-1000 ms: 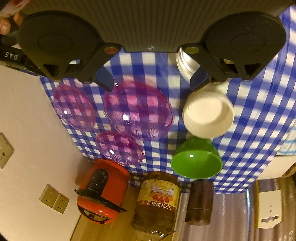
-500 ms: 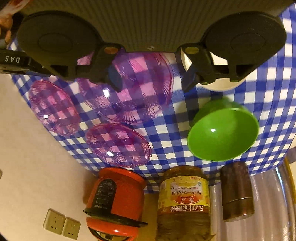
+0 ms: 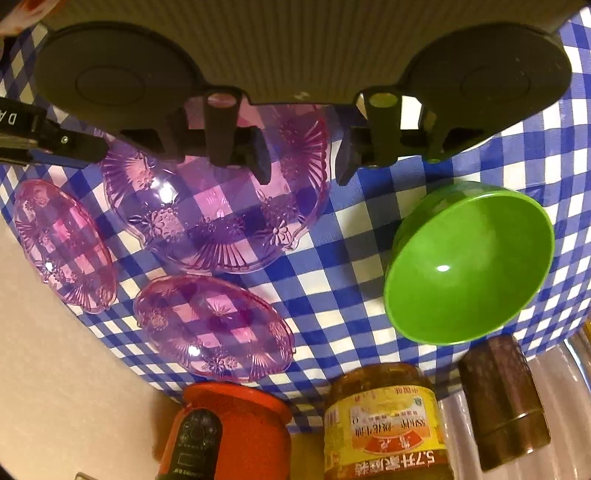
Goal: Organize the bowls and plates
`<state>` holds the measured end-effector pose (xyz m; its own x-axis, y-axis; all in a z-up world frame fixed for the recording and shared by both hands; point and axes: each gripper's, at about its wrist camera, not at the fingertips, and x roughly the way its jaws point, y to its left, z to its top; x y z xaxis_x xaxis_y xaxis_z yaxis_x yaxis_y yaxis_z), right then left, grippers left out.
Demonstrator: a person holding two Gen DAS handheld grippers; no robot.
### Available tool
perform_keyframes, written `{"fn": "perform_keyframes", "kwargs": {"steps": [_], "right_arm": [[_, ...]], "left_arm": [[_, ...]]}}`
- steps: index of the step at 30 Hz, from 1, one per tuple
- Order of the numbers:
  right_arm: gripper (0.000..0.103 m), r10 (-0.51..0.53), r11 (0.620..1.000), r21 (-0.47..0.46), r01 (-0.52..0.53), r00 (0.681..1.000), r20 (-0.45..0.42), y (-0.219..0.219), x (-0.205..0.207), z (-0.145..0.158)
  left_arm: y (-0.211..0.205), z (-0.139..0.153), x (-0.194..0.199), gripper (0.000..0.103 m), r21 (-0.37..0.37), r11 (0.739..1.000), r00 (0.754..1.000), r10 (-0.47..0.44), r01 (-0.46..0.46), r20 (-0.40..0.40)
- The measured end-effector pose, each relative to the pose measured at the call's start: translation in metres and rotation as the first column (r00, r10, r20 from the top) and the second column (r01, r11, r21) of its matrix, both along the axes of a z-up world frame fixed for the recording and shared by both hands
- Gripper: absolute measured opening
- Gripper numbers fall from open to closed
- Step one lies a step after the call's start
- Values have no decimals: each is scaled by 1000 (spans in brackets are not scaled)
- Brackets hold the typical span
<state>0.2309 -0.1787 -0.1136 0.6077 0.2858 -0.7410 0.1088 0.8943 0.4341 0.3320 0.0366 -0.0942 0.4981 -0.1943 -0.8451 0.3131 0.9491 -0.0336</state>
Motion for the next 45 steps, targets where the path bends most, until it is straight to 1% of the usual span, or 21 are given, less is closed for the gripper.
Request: {"fn": "perform_keyframes", "kwargs": {"steps": [2,5,7,9,10,11,13,16,20,27,32,36,41,45], "right_arm": [[33,2,1000,2,-2,1000,-4,1,1,-2],[27,3,1000,9,-3,1000,-8,1,3,-4],[22,6,1000,19,-6,1000,-8,1,4,-5],[17,11,1000,28,-11,1000,-7,2,5,-6],[12,13,999,32,-12,1000,-5,3,5,-6],[11,13,999,34,-13,1000,-4,3,5,-5],[11,1,1000,25,-1,1000,-6,3,4,-4],[10,-11,999,37,12,1000,-11,-2,2,-4],[10,-24,999,43,25,1000,-5,-10,-6,3],[10,-32,998,47,31,999,20,-26,-28,27],[9,-55,998,42,52,997,57,-47,-46,51],[9,-93,995,29,91,992,85,-71,-56,67],[8,-138,990,1,139,984,110,-107,-61,81],[8,-162,986,-24,166,980,117,-130,-58,83]], "left_arm": [[-1,-2,2,31,10,1000,1000,-5,5,-9],[-1,-4,4,25,24,1000,1000,0,1,-18],[-2,-6,6,20,41,999,1000,3,-2,-28],[-3,-7,6,18,55,998,1000,0,1,-28],[-4,-7,5,15,60,998,1000,-3,4,-28],[-4,-6,5,15,63,998,1000,-3,5,-30],[-5,-5,5,13,63,998,999,-6,8,-34],[-8,-3,2,12,67,998,999,-14,16,-36],[-12,5,-6,12,46,999,999,-15,17,-35],[-28,31,-33,12,0,1000,1000,-11,11,-1],[-51,53,-45,12,-35,999,999,-26,27,29],[-78,65,-50,12,-68,996,998,-46,49,43],[-117,69,-51,12,-99,993,997,-63,68,51],[-139,67,-49,12,-131,990,998,-50,56,48]]}}
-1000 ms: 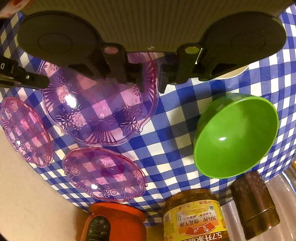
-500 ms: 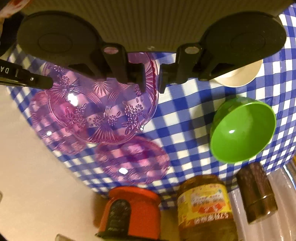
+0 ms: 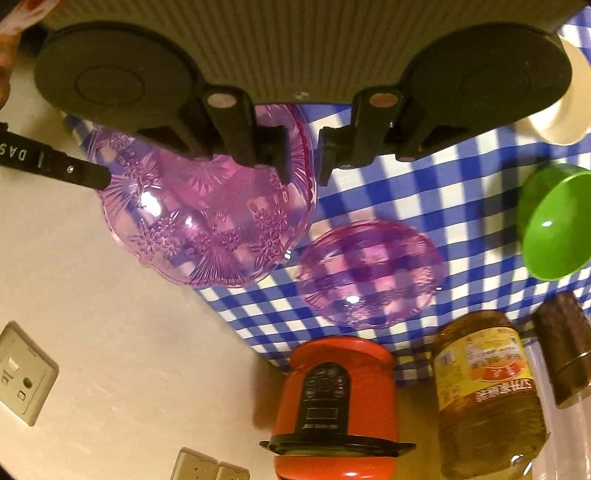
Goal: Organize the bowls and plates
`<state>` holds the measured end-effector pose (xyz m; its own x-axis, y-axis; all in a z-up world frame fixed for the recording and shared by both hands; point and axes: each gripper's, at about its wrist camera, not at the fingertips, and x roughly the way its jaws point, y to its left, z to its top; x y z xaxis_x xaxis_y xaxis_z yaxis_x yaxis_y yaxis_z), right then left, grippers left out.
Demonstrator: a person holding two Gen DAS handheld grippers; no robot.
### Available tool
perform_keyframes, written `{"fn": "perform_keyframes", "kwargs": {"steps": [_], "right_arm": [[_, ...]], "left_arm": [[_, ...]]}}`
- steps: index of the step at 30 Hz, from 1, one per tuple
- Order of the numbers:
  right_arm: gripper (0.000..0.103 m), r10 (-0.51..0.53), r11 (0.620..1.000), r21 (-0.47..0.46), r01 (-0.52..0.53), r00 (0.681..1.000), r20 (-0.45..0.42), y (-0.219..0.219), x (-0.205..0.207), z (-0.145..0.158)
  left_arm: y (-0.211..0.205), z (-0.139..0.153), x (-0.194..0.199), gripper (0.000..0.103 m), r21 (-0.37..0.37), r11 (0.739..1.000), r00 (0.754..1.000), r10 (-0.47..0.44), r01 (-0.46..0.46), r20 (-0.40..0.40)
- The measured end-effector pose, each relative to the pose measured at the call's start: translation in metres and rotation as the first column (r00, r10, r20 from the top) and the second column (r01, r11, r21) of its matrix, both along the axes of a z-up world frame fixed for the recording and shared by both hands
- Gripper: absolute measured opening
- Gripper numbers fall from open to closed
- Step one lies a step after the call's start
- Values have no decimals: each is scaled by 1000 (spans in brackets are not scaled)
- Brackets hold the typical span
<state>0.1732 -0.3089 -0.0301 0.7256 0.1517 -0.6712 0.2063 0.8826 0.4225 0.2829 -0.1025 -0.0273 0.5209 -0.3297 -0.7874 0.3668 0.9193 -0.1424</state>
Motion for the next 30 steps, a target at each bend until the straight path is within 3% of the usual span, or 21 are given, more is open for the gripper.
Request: {"fn": "perform_keyframes", "kwargs": {"steps": [19,30], "right_arm": [[7,-21,997,-75,19,999,-27,-37,50,-40],[7,7,986,-166,-12,999,-32,-30,67,-52]], "left_arm": [[-37,-44,32,12,-20,997,996,71,-72,-45],[-48,-57,35,12,43,998,998,55,-54,-6]]}}
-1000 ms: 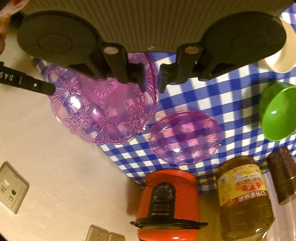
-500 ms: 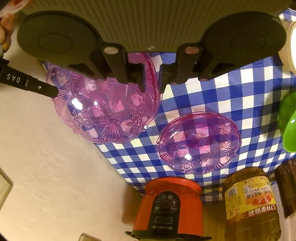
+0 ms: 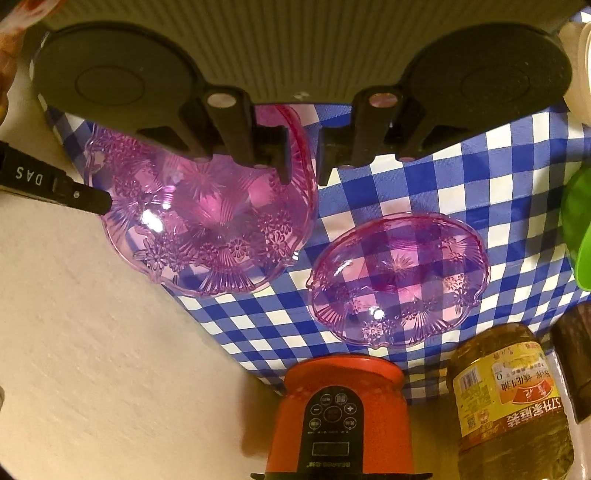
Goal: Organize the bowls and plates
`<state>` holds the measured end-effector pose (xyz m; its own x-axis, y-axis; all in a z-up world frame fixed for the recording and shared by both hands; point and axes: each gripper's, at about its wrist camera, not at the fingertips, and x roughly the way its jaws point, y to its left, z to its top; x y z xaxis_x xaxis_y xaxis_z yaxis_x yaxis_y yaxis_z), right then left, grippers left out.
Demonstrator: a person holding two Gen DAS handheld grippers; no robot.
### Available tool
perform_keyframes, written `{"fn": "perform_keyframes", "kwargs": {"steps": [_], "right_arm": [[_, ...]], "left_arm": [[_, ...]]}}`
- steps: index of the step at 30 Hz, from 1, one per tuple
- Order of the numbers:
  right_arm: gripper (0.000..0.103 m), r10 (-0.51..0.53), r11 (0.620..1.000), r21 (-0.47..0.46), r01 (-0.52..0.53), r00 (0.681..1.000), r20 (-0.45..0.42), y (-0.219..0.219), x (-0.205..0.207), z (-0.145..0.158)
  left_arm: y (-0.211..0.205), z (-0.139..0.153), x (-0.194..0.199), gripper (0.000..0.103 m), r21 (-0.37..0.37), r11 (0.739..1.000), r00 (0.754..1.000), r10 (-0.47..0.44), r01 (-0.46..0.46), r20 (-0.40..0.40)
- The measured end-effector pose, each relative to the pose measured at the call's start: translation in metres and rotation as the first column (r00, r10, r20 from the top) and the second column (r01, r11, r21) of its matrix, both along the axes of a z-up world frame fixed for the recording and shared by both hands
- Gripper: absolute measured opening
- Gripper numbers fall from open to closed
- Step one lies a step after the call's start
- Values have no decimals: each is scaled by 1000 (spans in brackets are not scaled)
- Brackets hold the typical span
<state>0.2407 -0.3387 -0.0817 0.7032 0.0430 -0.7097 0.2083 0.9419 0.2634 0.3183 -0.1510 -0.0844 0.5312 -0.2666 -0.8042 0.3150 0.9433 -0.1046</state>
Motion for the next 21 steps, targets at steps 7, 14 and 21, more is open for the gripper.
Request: {"fn": "perform_keyframes", "kwargs": {"steps": [7,14,21], "right_arm": [[7,16,998,-66,-16,1000,-7,5,3,-4],[8,26,995,-93,-27,1000,-17,7,6,-8],[8,23,995,-91,-26,999,-32,6,6,-13]], "left_arm": [[-5,-4,-1,12,31,999,1000,-19,19,8],[-9,-7,-3,12,57,998,999,-32,31,14],[-12,-6,-3,12,60,997,999,-42,40,27]]}}
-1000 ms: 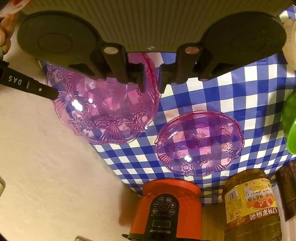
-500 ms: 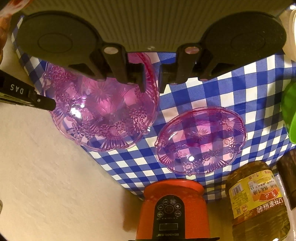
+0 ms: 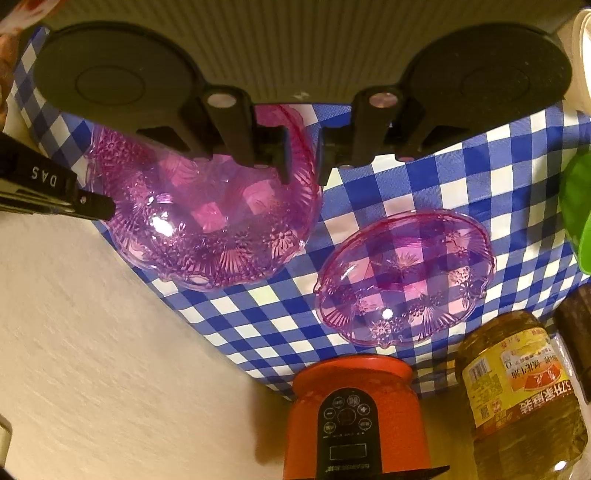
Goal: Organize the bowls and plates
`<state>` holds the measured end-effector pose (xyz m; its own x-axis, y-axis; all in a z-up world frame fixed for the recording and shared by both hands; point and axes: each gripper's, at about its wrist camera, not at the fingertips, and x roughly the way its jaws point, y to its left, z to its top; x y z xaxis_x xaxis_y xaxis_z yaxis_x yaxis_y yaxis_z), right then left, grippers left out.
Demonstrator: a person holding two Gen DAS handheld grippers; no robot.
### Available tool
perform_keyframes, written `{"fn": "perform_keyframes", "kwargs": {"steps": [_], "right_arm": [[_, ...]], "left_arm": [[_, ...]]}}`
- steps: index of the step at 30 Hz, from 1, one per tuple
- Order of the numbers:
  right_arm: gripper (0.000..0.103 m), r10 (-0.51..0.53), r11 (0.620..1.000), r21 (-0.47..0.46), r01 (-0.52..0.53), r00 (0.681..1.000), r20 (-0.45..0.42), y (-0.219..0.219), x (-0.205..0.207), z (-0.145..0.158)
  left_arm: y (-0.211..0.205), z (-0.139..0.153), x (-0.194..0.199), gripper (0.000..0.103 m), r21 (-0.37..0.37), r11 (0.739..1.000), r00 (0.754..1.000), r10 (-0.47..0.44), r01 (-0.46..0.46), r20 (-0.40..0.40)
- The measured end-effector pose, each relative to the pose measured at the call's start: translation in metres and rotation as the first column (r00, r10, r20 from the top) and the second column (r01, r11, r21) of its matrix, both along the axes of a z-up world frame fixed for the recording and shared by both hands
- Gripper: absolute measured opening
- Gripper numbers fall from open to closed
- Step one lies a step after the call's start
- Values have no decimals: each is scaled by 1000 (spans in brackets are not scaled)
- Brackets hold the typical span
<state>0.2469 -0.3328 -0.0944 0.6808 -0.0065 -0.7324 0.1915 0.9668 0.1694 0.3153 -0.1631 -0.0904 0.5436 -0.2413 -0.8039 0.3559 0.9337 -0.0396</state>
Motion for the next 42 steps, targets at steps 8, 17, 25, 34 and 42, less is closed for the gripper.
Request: {"fn": "perform_keyframes", "kwargs": {"steps": [8,17,25,34,42], "right_arm": [[11,-15,998,57,14,1000,20,-8,-5,3],[16,-49,992,117,45,998,31,-7,-33,18],[38,-35,989,144,30,999,34,11,-71,40],[41,17,991,135,-22,999,33,39,-105,59],[42,73,988,132,-77,997,35,65,-123,69]], "left_arm": [[12,6,-6,13,-48,998,999,37,-37,11],[40,22,-33,19,-148,981,992,122,-124,-19],[64,38,-72,28,-201,958,979,202,-205,-37],[91,55,-117,44,-191,939,958,284,-284,-30],[115,67,-145,54,-189,921,939,343,-341,-22]]}}
